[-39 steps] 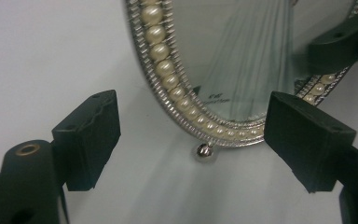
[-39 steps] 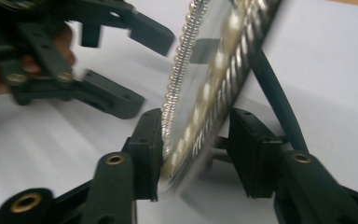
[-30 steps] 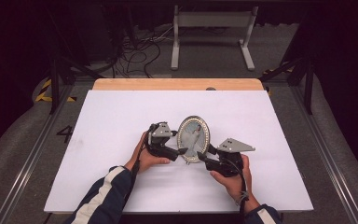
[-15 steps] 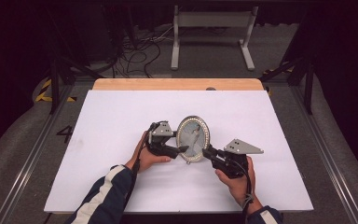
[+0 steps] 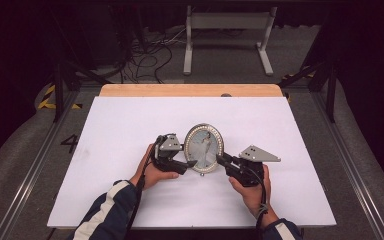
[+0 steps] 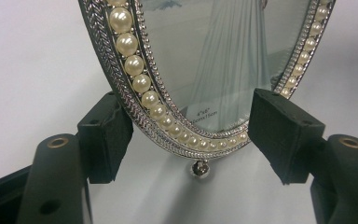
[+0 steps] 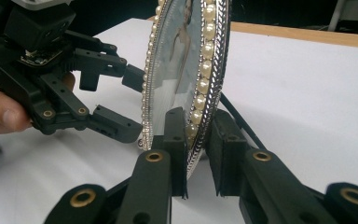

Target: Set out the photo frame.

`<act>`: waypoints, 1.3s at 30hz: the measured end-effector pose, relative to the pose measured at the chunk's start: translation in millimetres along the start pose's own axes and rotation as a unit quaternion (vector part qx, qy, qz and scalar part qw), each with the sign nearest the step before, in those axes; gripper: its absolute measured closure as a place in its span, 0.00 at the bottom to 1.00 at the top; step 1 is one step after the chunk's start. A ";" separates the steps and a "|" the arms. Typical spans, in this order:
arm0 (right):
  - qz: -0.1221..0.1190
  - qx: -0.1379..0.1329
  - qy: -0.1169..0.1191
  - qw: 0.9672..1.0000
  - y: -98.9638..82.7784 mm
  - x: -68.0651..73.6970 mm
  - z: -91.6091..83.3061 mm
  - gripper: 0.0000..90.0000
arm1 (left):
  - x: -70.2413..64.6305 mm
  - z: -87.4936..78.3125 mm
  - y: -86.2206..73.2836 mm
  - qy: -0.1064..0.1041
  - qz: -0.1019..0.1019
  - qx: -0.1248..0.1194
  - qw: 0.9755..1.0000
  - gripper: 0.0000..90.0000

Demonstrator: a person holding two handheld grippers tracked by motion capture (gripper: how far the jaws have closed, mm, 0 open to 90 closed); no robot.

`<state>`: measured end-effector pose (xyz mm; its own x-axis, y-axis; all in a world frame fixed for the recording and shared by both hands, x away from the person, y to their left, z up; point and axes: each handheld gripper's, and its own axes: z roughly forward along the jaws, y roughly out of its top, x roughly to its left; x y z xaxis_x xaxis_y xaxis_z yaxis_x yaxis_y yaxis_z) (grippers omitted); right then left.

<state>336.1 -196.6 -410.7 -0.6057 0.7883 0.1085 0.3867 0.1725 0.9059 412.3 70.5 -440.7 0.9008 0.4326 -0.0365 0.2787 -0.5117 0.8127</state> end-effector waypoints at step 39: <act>0.004 -0.012 -0.021 1.000 1.3 -1.0 4.9 0.87 | 0.2 -14.4 -1.6 0.048 0.010 -0.026 0.998 0.65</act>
<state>340.6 -194.2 -411.6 -0.5734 0.8133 0.0985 0.3743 0.1531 0.9146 407.3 82.0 -433.6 0.8696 0.4925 0.0346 0.2400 -0.4830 0.8421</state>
